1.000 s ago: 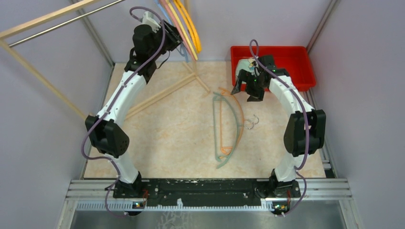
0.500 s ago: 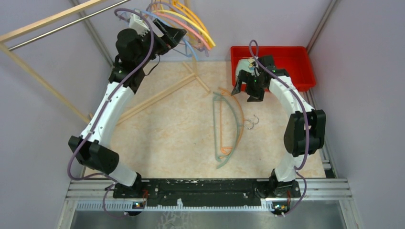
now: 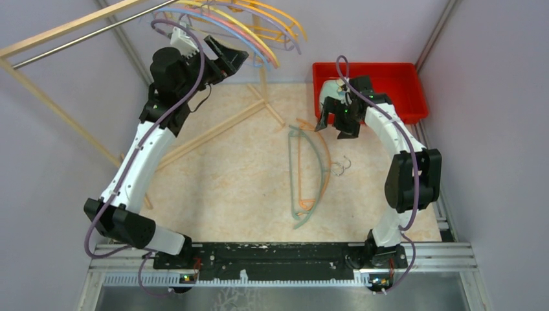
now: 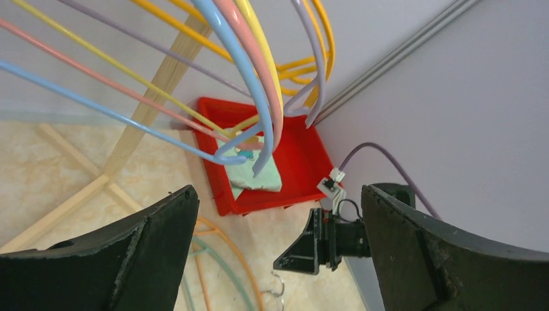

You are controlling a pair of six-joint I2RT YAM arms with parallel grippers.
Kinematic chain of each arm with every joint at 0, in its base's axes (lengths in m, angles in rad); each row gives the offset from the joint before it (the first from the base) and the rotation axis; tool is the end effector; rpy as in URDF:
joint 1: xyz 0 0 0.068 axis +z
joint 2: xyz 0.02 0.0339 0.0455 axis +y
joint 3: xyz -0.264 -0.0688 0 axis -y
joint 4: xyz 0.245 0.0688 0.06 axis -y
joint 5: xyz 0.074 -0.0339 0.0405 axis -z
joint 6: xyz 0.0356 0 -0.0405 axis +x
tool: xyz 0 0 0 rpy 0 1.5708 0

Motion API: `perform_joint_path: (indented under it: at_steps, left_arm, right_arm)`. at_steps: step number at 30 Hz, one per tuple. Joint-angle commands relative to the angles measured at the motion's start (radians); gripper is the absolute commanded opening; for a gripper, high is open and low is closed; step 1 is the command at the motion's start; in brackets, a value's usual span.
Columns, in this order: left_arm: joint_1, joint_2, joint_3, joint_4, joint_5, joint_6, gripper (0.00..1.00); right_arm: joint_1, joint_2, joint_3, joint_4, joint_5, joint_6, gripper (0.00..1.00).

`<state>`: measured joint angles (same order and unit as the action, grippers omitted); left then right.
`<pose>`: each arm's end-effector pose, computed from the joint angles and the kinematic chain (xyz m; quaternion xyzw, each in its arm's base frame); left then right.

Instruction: Organize the hangers

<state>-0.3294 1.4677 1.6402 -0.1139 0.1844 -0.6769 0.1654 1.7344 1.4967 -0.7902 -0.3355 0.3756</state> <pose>0.3127 -0.1138 0.4836 -0.0521 0.6845 -0.4046 0.6042 0.3638 0.0726 0.2825 0.0551 0.9493 0.2256 0.2118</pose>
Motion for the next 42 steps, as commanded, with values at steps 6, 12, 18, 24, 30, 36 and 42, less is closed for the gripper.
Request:
perform_joint_path:
  at_steps: [6, 12, 18, 24, 30, 36, 42]
  left_arm:
    - [0.006, -0.228, -0.101, -0.161, 0.182, 0.182, 1.00]
    - [0.006, -0.384, -0.285, -0.245, 0.274, 0.222, 1.00]
    - [0.003, -0.507, -0.505, -0.306, 0.283, 0.254, 0.98]
    - [-0.016, -0.599, -0.698, -0.292, 0.246, 0.246, 0.97]
    - [-0.053, -0.623, -0.761, -0.271, 0.227, 0.241, 0.96]
    - [-0.203, -0.593, -0.787, -0.233, 0.139, 0.241, 0.94]
    - [-0.436, -0.464, -0.757, -0.202, -0.029, 0.296, 0.91]
  right_arm:
    - [0.042, -0.011, -0.061, -0.019, 0.128, -0.106, 0.82]
    - [0.133, 0.055, -0.071, -0.012, 0.163, -0.131, 0.66]
    - [0.167, 0.148, -0.057, 0.020, 0.183, -0.126, 0.65]
    - [0.167, 0.227, -0.041, 0.065, 0.288, -0.124, 0.63]
    - [0.167, 0.284, -0.023, 0.068, 0.301, -0.125, 0.53]
    - [0.168, 0.259, -0.071, 0.090, 0.299, -0.110, 0.00]
    - [0.169, 0.165, -0.010, 0.035, 0.250, -0.073, 0.00]
